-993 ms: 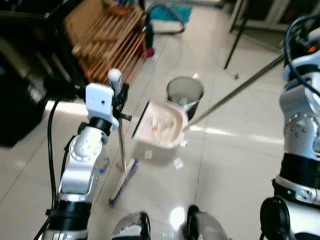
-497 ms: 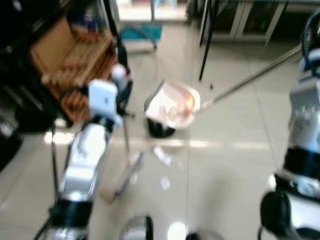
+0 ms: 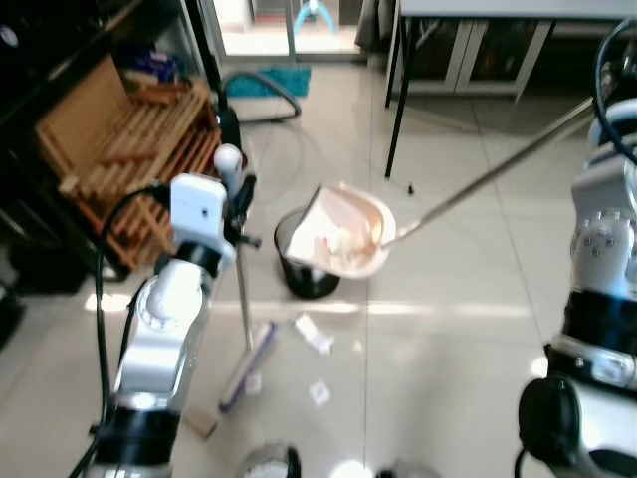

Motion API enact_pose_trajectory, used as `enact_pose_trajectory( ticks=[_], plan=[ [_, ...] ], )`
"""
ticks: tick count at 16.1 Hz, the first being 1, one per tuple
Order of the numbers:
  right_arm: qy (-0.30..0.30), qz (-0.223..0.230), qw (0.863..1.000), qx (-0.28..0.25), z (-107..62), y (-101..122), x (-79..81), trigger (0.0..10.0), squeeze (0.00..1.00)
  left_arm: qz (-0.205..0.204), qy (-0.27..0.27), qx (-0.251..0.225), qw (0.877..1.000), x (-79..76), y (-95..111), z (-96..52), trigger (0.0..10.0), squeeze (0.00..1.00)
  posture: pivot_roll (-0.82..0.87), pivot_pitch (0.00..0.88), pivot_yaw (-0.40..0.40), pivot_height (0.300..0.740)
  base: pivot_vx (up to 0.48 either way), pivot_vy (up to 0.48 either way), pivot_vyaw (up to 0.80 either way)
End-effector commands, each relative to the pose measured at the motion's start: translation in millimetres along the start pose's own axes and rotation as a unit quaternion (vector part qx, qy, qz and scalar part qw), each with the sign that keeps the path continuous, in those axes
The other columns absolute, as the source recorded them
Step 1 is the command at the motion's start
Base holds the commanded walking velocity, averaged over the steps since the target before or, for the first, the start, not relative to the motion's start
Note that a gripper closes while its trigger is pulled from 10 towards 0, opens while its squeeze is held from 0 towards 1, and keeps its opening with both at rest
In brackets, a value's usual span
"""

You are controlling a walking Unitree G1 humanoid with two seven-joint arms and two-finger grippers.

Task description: Sweep floor

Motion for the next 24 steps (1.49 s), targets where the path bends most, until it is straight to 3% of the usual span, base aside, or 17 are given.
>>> enact_pose_trajectory(
  ticks=[1, 5, 16, 20, 24],
  plan=[
    [0.024, 0.023, 0.999, -0.026, 0.0, 14, 14.3, 10.0, 0.00, 0.016, 0.011, -0.019, 1.000, 6.4, 10, -0.8, 10.0, 0.00, 0.01, 0.086, 0.041, 0.740, 0.398, 0.000, 0.00],
    [0.038, 0.013, 0.999, -0.021, 0.0, 11, 21.8, 10.0, 0.00, 0.020, 0.006, -0.020, 1.000, 3.5, 12, -0.4, 10.0, 0.00, 0.01, 0.088, 0.042, 0.740, 0.399, 0.000, 0.55],
    [0.013, 0.007, 0.999, -0.028, -0.1, 11, 11.4, 10.0, 0.00, 0.018, -0.002, -0.017, 1.000, 0.6, 10, 0.8, 10.0, 0.00, 0.00, 0.090, 0.051, 0.740, 0.401, 0.000, 0.00],
    [0.011, 0.001, 1.000, -0.027, -0.1, 11, 8.7, 10.0, 0.00, 0.014, -0.004, -0.015, 1.000, -0.8, 9, 0.1, 10.0, 0.00, 0.00, 0.090, 0.050, 0.740, 0.406, 0.000, -0.40],
    [0.013, 0.000, 0.999, -0.031, -0.1, 11, 9.5, 10.0, 0.00, 0.010, -0.001, -0.007, 1.000, -1.4, 5, -1.7, 10.0, 0.00, 0.00, 0.087, 0.045, 0.740, 0.000, 0.000, 0.00]
  ],
)
Point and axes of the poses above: a point about 5 cm out from each wrist's last joint towards the gripper, its own z axis pointing out of the wrist towards the gripper, its own y axis along the axis of the wrist's last joint, x = y × z, the point moved 5 cm from there along z, pointing out of the wrist towards the gripper, and after that the axes turned 5 degrees about -z, right-handed, at the moved point
